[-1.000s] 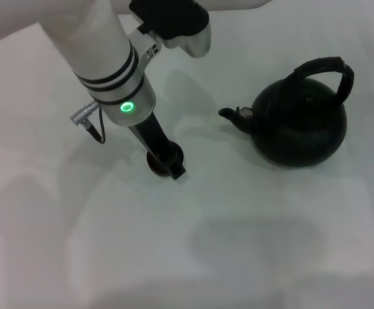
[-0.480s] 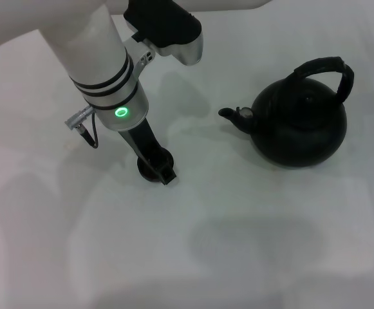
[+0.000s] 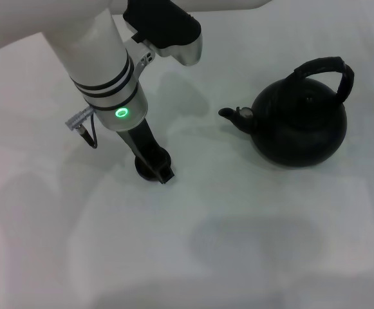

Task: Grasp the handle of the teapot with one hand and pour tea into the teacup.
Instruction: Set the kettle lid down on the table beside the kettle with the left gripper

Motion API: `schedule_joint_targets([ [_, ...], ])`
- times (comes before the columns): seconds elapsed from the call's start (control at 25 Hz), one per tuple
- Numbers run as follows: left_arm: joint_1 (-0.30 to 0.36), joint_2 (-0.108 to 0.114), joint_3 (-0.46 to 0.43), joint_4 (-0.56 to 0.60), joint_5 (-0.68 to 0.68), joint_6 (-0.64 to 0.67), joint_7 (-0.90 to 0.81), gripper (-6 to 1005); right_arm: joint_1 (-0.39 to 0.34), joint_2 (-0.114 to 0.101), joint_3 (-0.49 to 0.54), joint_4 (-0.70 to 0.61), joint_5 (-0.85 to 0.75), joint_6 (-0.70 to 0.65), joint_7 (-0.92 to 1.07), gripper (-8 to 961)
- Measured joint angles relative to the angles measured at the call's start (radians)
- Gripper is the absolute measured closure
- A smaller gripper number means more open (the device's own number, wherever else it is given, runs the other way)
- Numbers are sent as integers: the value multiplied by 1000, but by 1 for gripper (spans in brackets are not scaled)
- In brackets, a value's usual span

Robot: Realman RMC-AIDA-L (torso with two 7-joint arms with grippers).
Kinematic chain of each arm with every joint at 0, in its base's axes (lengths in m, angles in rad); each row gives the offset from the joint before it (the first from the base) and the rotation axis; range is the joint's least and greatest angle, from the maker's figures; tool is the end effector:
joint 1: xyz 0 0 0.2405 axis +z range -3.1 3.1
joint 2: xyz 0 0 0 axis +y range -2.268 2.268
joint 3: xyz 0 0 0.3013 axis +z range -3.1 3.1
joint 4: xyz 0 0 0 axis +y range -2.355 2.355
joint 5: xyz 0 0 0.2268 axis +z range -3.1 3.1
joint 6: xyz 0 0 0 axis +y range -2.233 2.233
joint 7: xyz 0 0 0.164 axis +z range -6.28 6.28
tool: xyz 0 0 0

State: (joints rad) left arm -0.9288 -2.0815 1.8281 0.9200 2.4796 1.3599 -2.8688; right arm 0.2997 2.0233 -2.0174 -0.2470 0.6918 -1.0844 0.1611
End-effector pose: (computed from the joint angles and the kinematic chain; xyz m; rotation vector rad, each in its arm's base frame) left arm -0.1735 0.4019 -0.1456 -2.6131 -0.8921 0.8352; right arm 0.4298 0.3469 -0.0038 -1.4313 0.6482 0.6075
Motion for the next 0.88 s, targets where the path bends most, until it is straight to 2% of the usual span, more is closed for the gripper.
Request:
schedule_joint_targets([
  [0.32,1,0,3,3,9,-2,-8,301,4,0,2,0,0,11,0,99],
  [0.56,6,0,14,12,21,-6,-12,148,6,0,-1,0,0,13,0,100],
  [0.88,20,0,14,77,19,-56,12,109,6,0,2,2,0,13,0,100],
])
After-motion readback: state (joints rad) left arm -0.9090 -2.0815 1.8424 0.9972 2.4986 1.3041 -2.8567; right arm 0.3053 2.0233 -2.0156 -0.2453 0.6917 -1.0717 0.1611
